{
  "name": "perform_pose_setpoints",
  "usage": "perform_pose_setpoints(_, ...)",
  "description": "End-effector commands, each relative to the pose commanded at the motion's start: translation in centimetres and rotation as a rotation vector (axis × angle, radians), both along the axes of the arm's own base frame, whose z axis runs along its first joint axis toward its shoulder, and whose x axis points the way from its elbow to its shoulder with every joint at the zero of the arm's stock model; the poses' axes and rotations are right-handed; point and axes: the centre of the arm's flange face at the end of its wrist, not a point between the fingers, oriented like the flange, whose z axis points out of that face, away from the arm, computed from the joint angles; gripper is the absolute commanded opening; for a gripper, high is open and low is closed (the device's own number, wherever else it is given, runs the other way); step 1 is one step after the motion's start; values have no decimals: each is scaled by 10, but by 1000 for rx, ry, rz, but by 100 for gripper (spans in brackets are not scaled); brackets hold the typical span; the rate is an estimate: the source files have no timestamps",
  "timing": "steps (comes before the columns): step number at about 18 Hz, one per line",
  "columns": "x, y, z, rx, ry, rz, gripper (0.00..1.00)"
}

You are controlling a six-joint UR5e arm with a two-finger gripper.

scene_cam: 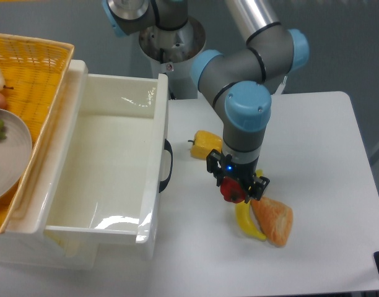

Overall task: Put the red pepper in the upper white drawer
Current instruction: 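Close the gripper on the red pepper and lift it off the table, then carry the red pepper over the open white drawer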

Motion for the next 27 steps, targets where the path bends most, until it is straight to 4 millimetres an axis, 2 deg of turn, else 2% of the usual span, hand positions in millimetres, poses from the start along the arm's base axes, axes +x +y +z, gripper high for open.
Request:
perform_pose_setpoints(4,1,-11,15,23,-32,23,0)
perform_pose_setpoints(6,2,-14,27,64,-61,97,0)
perform_pose_setpoints(9,7,-14,33,76,-73,121,0)
perform_pose_setpoints(17,24,-18,73,179,-117,187,0)
perform_pose_setpoints(22,32,-17,83,249,-183,245,0)
perform_pose_setpoints(27,41,-20,102,344,-241,246,0)
